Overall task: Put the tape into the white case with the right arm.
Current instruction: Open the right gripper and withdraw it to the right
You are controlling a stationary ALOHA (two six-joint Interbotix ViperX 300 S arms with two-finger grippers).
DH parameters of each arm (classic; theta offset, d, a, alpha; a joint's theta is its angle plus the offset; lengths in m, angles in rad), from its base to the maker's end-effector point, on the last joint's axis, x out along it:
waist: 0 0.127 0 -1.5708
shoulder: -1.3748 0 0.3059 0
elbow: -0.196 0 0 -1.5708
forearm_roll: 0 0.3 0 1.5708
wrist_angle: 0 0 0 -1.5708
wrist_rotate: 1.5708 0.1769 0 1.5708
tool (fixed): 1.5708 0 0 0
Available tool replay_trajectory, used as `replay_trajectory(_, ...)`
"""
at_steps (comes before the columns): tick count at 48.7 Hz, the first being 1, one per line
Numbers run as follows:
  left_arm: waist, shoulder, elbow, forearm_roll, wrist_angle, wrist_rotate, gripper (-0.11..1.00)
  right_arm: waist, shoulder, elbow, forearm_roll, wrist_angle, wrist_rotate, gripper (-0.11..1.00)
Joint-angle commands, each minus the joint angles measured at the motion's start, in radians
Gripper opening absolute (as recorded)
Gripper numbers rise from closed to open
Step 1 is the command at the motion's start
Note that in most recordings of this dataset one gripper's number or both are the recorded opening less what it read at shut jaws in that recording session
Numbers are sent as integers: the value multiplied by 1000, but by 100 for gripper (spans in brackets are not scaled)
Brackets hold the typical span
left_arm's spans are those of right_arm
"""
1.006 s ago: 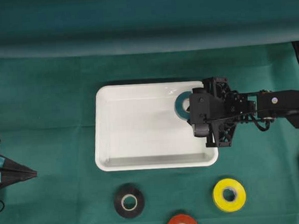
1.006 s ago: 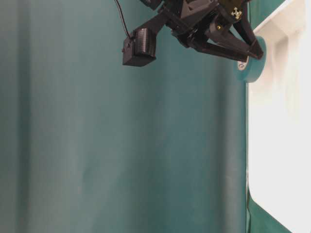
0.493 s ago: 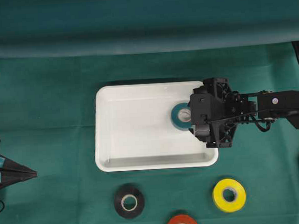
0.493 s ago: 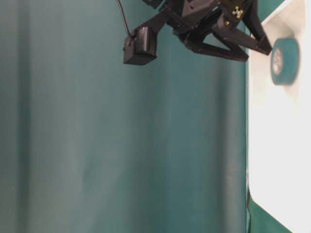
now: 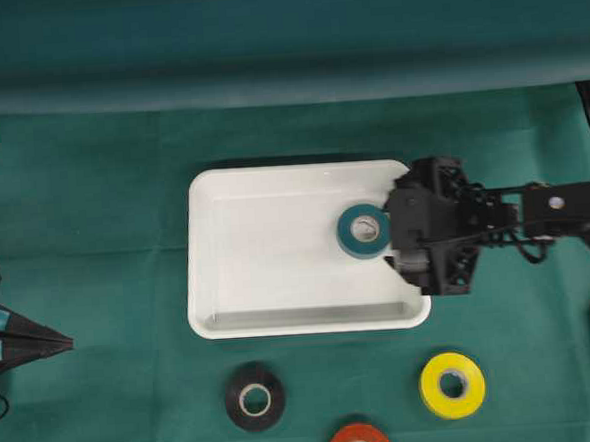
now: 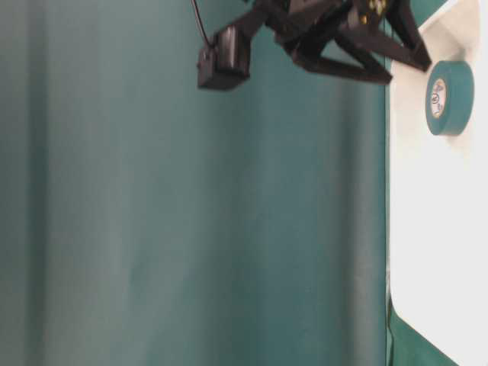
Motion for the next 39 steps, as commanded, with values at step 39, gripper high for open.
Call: replay_trajectory(39,0,8,-9,-2,-6,0,0,37,-607,414,3,-40,126,73)
